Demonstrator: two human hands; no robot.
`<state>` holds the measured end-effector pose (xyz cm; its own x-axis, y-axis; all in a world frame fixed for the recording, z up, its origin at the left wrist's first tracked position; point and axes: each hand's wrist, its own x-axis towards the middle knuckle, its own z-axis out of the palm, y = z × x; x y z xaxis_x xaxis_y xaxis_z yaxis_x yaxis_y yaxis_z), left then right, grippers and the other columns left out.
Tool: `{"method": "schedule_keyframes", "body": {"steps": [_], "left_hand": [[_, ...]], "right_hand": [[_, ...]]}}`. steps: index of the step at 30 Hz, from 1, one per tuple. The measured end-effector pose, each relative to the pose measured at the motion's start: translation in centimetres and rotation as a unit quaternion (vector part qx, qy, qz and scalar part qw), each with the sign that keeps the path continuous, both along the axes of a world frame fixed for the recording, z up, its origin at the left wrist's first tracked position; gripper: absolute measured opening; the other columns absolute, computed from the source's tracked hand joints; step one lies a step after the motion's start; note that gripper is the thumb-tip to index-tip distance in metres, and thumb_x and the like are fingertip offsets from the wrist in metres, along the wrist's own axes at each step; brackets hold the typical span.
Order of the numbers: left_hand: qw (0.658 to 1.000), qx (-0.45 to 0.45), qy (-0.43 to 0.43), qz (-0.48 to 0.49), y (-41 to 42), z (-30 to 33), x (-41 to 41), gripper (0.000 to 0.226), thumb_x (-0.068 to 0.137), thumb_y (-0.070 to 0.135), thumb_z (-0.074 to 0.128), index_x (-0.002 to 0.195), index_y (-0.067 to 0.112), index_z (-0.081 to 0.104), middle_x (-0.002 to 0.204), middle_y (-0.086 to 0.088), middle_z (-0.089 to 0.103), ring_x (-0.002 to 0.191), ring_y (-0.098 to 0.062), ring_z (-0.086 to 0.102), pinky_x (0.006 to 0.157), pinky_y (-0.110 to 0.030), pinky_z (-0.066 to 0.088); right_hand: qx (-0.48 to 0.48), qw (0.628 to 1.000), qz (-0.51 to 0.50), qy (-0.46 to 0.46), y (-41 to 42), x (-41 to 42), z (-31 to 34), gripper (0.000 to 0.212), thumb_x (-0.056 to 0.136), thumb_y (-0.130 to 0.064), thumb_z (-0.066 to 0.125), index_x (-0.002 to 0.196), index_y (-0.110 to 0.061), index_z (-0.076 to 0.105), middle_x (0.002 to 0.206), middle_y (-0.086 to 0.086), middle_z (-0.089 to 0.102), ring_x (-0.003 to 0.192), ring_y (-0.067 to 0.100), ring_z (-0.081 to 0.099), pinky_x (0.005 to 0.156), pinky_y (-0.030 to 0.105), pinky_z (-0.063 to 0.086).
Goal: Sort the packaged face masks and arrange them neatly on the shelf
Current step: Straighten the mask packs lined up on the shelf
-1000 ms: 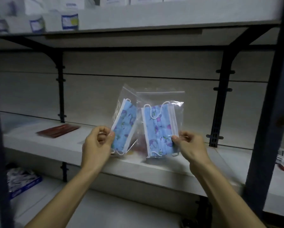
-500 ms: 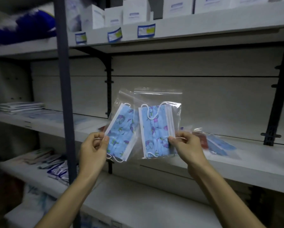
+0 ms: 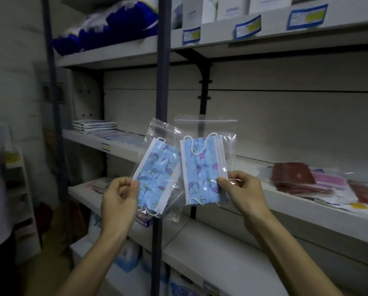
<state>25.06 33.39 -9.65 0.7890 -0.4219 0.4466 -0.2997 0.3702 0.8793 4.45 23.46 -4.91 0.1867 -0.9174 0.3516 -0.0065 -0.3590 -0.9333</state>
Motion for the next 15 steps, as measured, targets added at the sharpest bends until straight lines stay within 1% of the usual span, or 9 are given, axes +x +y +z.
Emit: {"method": "schedule_keyframes", "body": {"steps": [3, 4, 6, 7, 8, 9, 11, 12, 15], "left_hand": [[1.0, 0.004, 0.006, 0.021, 0.0, -0.3, 3.8, 0.008, 0.093, 0.016, 0.06, 0.086, 0.011, 0.056, 0.075, -0.006, 0.065, 0.067, -0.015, 0.062, 0.051, -0.021, 0.05], [1.0, 0.005, 0.003, 0.029, -0.2, -0.5, 5.4, 0.009, 0.092, 0.016, 0.061, 0.085, 0.013, 0.057, 0.075, -0.009, 0.066, 0.068, -0.019, 0.062, 0.057, -0.028, 0.052], [0.999, 0.014, -0.005, 0.044, -0.7, -0.6, 8.6, 0.009, 0.091, 0.018, 0.062, 0.083, 0.016, 0.058, 0.078, -0.017, 0.066, 0.07, -0.025, 0.062, 0.068, -0.039, 0.051], [0.998, 0.016, -0.006, 0.052, -1.1, -0.6, 10.3, 0.009, 0.091, 0.018, 0.063, 0.083, 0.017, 0.058, 0.078, -0.02, 0.066, 0.069, -0.025, 0.06, 0.07, -0.041, 0.051], [0.998, 0.013, -0.007, 0.061, -1.5, -0.4, 11.9, 0.01, 0.091, 0.017, 0.063, 0.082, 0.018, 0.058, 0.076, -0.019, 0.065, 0.068, -0.024, 0.059, 0.07, -0.04, 0.049], [0.998, 0.008, -0.007, 0.068, -2.0, -0.3, 13.4, 0.011, 0.091, 0.016, 0.063, 0.081, 0.019, 0.058, 0.073, -0.015, 0.063, 0.067, -0.022, 0.058, 0.068, -0.037, 0.048], [0.997, 0.004, -0.006, 0.076, -3.1, 0.3, 16.4, 0.013, 0.091, 0.015, 0.063, 0.079, 0.02, 0.058, 0.069, -0.007, 0.062, 0.066, -0.02, 0.058, 0.066, -0.033, 0.046], [0.997, 0.005, -0.005, 0.077, -3.6, 0.6, 17.8, 0.014, 0.091, 0.016, 0.063, 0.079, 0.021, 0.058, 0.069, -0.006, 0.062, 0.065, -0.019, 0.058, 0.065, -0.032, 0.046], [0.996, 0.002, -0.004, 0.087, -5.5, 1.0, 22.0, 0.015, 0.091, 0.016, 0.063, 0.078, 0.021, 0.057, 0.065, -0.004, 0.059, 0.065, -0.02, 0.057, 0.064, -0.035, 0.047]], "right_hand": [[-0.004, 1.0, 0.027, 0.008, -1.1, 4.5, -0.2, 0.001, 0.088, -0.009, 0.065, 0.087, -0.009, 0.066, 0.076, 0.001, 0.068, 0.052, -0.003, 0.062, 0.042, 0.013, 0.043], [-0.006, 0.999, 0.031, 0.012, -1.6, 6.2, -0.3, 0.001, 0.088, -0.011, 0.066, 0.087, -0.01, 0.066, 0.077, 0.001, 0.069, 0.056, -0.001, 0.064, 0.044, 0.015, 0.046], [-0.003, 0.999, 0.039, 0.013, -2.7, 9.5, -0.3, 0.002, 0.087, -0.013, 0.067, 0.087, -0.012, 0.066, 0.079, 0.002, 0.071, 0.07, 0.012, 0.07, 0.055, 0.028, 0.056], [0.0, 0.999, 0.046, 0.014, -3.3, 11.3, -0.3, 0.002, 0.087, -0.014, 0.067, 0.087, -0.012, 0.066, 0.079, 0.002, 0.071, 0.073, 0.017, 0.071, 0.062, 0.036, 0.06], [0.003, 0.998, 0.054, 0.011, -3.9, 13.0, -0.3, 0.002, 0.087, -0.014, 0.067, 0.088, -0.012, 0.066, 0.079, 0.002, 0.072, 0.075, 0.019, 0.072, 0.066, 0.04, 0.06], [0.004, 0.998, 0.063, 0.01, -4.5, 14.6, -0.3, 0.001, 0.087, -0.013, 0.066, 0.088, -0.012, 0.066, 0.079, 0.003, 0.072, 0.074, 0.018, 0.072, 0.067, 0.04, 0.06], [0.003, 0.996, 0.084, 0.01, -5.4, 17.7, -0.2, 0.002, 0.089, -0.012, 0.065, 0.088, -0.011, 0.065, 0.079, 0.003, 0.072, 0.069, 0.014, 0.072, 0.062, 0.036, 0.06], [0.004, 0.996, 0.089, 0.01, -5.9, 19.3, -0.1, 0.004, 0.089, -0.013, 0.065, 0.088, -0.009, 0.064, 0.079, 0.005, 0.072, 0.069, 0.014, 0.072, 0.06, 0.038, 0.061], [-0.006, 0.996, 0.086, 0.026, -7.8, 24.0, 0.0, 0.013, 0.088, -0.016, 0.067, 0.088, -0.004, 0.062, 0.081, 0.017, 0.07, 0.076, 0.028, 0.072, 0.063, 0.051, 0.06]]}}
